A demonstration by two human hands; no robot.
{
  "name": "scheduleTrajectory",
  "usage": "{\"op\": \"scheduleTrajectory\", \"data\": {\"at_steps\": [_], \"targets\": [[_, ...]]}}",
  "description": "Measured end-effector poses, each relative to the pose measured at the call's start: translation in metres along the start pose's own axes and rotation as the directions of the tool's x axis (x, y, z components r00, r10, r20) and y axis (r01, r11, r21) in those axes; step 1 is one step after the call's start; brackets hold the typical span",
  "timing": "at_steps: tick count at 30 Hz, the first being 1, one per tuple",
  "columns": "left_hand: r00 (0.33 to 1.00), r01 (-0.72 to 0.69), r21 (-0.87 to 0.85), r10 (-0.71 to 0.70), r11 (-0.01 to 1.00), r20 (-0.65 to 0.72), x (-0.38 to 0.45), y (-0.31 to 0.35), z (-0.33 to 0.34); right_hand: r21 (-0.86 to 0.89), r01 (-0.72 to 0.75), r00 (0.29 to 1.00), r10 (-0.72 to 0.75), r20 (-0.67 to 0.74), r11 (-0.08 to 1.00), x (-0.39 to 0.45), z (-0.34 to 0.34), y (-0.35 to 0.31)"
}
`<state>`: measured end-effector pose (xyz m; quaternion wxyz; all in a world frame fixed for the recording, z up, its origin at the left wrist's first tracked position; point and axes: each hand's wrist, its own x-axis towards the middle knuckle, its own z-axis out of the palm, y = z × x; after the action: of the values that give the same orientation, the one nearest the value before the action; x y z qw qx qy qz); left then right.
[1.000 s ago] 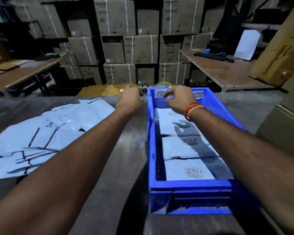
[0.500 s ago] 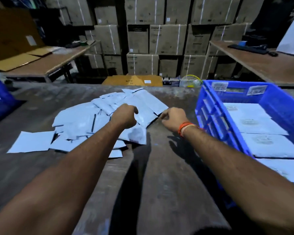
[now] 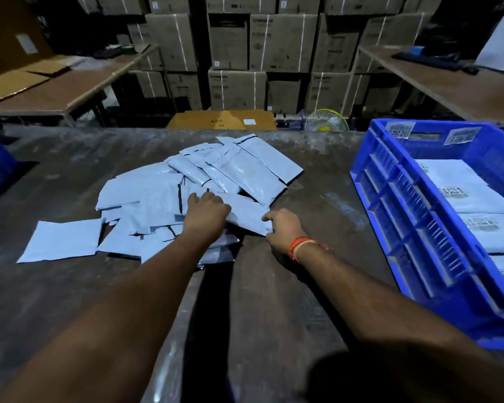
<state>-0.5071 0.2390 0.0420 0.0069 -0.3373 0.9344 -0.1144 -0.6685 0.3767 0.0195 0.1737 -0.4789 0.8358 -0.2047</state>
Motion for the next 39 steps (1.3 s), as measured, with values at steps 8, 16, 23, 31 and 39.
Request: {"op": "scheduleTrajectory", "data": {"at_steps": [8, 16, 23, 31, 39], "targets": [[0.990, -0.111, -0.178, 0.094, 0.978, -0.105, 0.007, 0.031, -0.039, -0.167, 0.075, 0.988, -0.095, -0.118, 0.983, -0.020, -0.035, 0.026], [0.967, -0.249, -0.541, 0.242, 0.804, -0.085, -0.001, 0.046, -0.069, 0.572, 0.047, 0.998, -0.021, -0.053, 0.819, -0.056, -0.106, 0.086], [0.990, -0.139, -0.513, 0.121, 0.847, -0.070, -0.030, 0.102, 0.013, 0.323, -0.300, 0.945, 0.326, -0.028, 0.897, -0.088, -0.048, 0.143], [0.979, 0.061, -0.482, -0.147, 0.874, -0.143, -0.095, 0.134, 0.052, -0.089, -0.233, 0.922, 0.191, -0.337, 0.968, -0.111, -0.029, 0.129], [0.978, 0.051, -0.361, -0.120, 0.931, -0.172, -0.149, 0.144, 0.052, -0.341, 0.168, 0.963, -0.227, -0.143, 0.925, -0.139, 0.036, 0.084]]}}
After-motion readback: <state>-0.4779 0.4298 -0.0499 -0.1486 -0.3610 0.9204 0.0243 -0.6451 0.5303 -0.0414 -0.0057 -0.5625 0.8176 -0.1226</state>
